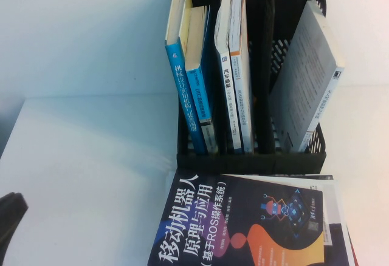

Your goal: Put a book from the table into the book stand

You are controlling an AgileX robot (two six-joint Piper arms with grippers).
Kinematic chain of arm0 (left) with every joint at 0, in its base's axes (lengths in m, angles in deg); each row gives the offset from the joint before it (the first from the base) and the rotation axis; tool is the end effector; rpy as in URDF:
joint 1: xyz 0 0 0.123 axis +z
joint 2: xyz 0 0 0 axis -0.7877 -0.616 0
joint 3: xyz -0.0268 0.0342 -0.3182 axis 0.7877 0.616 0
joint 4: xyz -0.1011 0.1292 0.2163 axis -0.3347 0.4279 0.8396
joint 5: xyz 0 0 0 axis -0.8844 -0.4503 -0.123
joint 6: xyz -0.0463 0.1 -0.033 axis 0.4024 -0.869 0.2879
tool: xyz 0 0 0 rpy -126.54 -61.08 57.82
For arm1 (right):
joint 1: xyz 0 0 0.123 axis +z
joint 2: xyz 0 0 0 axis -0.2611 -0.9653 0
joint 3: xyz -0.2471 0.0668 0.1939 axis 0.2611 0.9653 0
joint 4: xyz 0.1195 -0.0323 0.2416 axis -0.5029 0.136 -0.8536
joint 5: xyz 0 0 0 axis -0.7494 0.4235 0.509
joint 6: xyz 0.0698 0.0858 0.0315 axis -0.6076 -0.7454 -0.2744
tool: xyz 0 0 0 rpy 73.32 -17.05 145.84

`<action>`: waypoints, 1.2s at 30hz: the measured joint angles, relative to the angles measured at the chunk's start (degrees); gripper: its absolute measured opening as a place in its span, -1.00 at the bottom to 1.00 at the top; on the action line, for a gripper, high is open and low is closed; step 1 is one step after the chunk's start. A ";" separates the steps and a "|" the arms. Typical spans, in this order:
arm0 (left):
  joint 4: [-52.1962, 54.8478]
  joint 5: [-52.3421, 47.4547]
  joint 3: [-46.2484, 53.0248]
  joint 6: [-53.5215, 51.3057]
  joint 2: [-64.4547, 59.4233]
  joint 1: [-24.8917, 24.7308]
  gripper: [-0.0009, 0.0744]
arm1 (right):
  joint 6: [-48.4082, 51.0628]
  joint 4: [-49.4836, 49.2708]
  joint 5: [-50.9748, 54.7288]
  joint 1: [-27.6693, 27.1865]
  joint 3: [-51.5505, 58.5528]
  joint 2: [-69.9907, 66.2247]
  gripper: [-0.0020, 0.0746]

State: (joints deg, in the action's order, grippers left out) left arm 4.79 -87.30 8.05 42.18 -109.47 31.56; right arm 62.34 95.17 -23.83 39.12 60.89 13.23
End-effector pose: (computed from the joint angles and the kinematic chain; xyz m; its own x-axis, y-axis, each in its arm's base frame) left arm 0.0888 -0.0370 0.3012 -0.2330 -0.2598 -0.9371 0.3197 0.8896 -0.3262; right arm 0.0712 0.0073 0.2715 -0.4272 -0.1914 -0.8836 -0.2429 0.9657 -0.0917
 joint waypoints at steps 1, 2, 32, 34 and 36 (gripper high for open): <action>-0.11 1.41 2.05 0.00 2.26 1.11 -0.98 | 0.00 0.00 0.09 0.00 0.00 0.00 -0.96; -0.11 2.42 3.63 0.00 4.08 1.96 -0.98 | 0.00 0.00 0.09 0.00 0.00 0.00 -0.96; 1.14 -6.08 21.65 -1.20 20.98 18.57 -0.98 | 0.00 0.00 0.27 0.00 0.00 0.02 -0.96; 1.14 -6.08 21.65 -1.20 20.98 18.57 -0.98 | 0.00 0.00 0.27 0.00 0.00 0.02 -0.96; 1.14 -6.20 21.65 -1.30 20.98 18.57 -0.98 | 0.00 0.00 0.27 0.00 0.00 0.02 -0.96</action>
State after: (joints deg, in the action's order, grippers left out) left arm 5.94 -93.50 29.70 40.88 -88.49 50.12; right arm 62.34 95.17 -23.55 39.12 60.89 13.25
